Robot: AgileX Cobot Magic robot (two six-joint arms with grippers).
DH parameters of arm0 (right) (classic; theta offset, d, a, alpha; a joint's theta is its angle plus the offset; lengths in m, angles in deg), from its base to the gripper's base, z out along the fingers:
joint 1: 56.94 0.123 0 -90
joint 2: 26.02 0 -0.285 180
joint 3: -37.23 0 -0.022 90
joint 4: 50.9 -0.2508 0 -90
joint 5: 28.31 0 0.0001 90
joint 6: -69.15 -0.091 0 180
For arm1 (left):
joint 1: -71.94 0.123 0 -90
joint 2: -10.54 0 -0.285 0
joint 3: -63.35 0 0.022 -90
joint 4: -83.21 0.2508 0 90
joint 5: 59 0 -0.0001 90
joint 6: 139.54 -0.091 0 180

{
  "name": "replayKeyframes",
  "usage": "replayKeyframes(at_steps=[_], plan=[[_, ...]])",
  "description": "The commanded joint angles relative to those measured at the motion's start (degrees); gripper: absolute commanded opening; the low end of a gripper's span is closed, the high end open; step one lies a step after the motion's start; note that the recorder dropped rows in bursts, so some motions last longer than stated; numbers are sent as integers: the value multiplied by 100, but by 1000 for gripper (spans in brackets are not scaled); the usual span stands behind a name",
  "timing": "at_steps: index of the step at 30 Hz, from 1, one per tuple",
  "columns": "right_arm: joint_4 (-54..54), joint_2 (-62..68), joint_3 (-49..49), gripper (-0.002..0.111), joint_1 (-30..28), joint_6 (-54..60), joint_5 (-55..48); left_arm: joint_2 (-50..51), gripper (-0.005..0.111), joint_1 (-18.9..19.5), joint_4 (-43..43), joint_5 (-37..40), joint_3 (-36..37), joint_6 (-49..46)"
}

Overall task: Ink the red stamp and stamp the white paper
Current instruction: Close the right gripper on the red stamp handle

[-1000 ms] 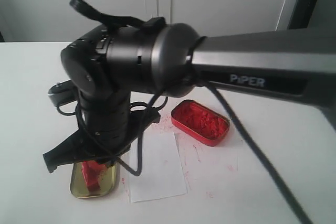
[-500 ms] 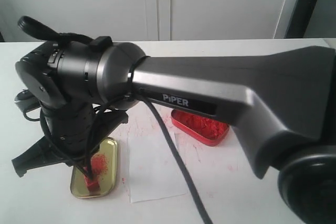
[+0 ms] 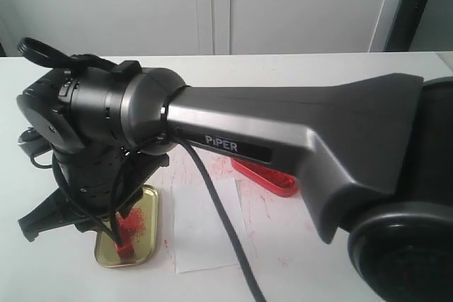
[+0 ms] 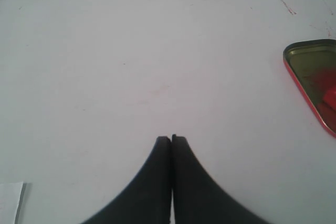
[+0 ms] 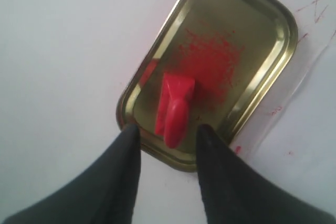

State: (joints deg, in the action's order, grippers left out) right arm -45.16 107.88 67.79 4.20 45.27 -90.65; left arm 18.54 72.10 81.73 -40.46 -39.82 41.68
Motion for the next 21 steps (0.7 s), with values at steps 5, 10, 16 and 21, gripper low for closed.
replayKeyframes(at_steps=[5,10,16,21], plan=[[206,284,27,35,10,8,96,-22,0,-15,8,49,38,5],[206,452,17,35,10,-33,161,-22,0,-15,8,49,38,5],[206,507,17,35,10,-90,247,-22,0,-15,8,49,38,5],[206,543,17,35,10,-222,236,-22,0,-15,8,49,38,5]])
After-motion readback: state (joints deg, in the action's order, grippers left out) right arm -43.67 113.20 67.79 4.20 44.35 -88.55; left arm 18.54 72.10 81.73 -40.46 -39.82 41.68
